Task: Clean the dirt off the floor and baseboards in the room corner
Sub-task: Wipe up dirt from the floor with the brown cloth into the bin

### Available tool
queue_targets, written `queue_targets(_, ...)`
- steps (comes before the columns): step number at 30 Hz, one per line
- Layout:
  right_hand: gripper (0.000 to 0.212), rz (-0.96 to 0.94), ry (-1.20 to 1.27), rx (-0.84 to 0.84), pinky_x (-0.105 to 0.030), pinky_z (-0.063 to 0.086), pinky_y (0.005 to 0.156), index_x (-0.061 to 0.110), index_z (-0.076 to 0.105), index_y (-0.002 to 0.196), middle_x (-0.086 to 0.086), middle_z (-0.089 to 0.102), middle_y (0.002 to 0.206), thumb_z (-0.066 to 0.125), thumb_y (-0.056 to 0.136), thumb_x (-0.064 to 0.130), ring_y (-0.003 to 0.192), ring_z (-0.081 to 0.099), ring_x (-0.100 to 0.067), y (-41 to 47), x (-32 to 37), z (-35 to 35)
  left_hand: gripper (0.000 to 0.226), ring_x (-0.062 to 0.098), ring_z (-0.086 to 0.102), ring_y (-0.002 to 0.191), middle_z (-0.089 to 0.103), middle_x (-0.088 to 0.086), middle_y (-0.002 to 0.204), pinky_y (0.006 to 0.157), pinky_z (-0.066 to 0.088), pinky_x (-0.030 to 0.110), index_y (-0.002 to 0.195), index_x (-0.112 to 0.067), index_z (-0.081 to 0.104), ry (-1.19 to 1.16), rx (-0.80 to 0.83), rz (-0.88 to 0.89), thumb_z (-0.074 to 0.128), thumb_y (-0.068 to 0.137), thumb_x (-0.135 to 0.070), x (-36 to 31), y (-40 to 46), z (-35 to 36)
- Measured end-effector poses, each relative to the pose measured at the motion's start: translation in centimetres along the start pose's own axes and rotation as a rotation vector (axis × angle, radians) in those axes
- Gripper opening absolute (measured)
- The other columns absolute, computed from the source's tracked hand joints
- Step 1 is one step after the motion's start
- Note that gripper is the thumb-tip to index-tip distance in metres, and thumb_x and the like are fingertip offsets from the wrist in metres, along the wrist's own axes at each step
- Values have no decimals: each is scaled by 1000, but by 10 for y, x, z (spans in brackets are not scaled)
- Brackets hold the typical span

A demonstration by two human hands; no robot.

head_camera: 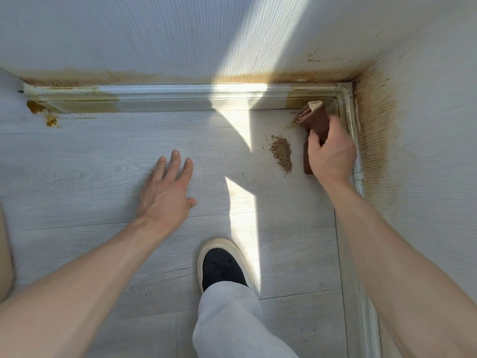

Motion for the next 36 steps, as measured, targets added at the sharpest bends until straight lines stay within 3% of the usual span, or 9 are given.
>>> queue_targets(4, 26, -105, 40, 182, -39, 51, 74, 16, 59, 122, 1, 63, 100, 59, 98, 26, 93, 59, -22, 1, 20, 31, 91, 28, -9, 158, -17, 1, 171, 129, 13, 40, 164, -27, -4, 17, 4, 0, 58, 101, -47, 0, 1, 1)
queue_targets(9, 28, -226, 165, 357, -33, 37, 72, 21, 61, 123, 6, 61, 100, 61, 95, 17, 97, 52, -18, -24, 39, 45, 91, 29, -8, 159, -17, 1, 171, 129, 14, 41, 164, -27, -3, 22, 3, 2, 59, 101, -47, 1, 2, 2)
queue_targets(15, 30, -151, 215, 299, -42, 53, 80, 22, 62, 125, -3, 68, 102, 59, 96, 19, 95, 61, -22, 15, 35, 20, 92, 29, -7, 159, -16, 1, 171, 128, 17, 41, 164, -27, -3, 24, -1, -2, 59, 100, -47, 1, 3, 3)
queue_targets(18, 36, -172, 198, 475, -35, 47, 87, 23, 60, 133, -2, 68, 113, 57, 98, 14, 105, 59, -19, 13, 50, 41, 91, 28, -8, 159, -17, 0, 171, 128, 16, 40, 164, -28, -4, 16, 7, -6, 59, 100, -47, 2, 4, 4)
queue_targets(21, 37, -247, 182, 605, -40, 47, 95, 27, 63, 130, 1, 69, 116, 59, 96, 12, 110, 58, -19, -6, 60, 56, 91, 29, -9, 158, -18, 0, 171, 129, 13, 41, 164, -28, -4, 12, 12, -4, 59, 100, -47, 4, 6, 7)
queue_targets(27, 35, -308, 203, 602, -33, 44, 88, 24, 68, 124, 6, 71, 110, 60, 94, 8, 105, 60, -13, 18, 75, 34, 91, 30, -8, 158, -17, 2, 171, 128, 14, 41, 164, -27, -4, 24, 12, -3, 58, 101, -47, 2, 5, 6)
queue_targets(30, 30, -371, 170, 636, -32, 47, 74, 20, 69, 119, 4, 71, 98, 62, 94, 5, 88, 63, -16, 16, 97, 49, 90, 30, -8, 158, -17, 1, 171, 128, 14, 41, 164, -27, -3, 15, 13, -7, 59, 101, -45, 1, 5, 5)
queue_targets(33, 15, -412, 136, 735, -20, 40, 55, 16, 72, 102, 7, 68, 79, 61, 97, 6, 66, 58, 2, -3, 100, 67, 90, 28, -9, 158, -18, -1, 171, 128, 13, 41, 164, -29, -3, -10, 15, -13, 59, 101, -45, 3, 5, 5)
queue_targets(36, 14, -378, 124, 812, -27, 39, 59, 15, 69, 92, 1, 67, 77, 62, 99, 6, 65, 58, -2, -4, 93, 59, 89, 27, -10, 158, -19, -2, 171, 127, 14, 40, 164, -30, -4, -13, 26, -15, 58, 102, -44, 2, 3, 3)
Point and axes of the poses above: each hand's wrist, its own y-axis towards the middle knuckle, its own z-axis out of the palm, x = y × z, the point moved 8 cm from there along y, towards the middle knuckle
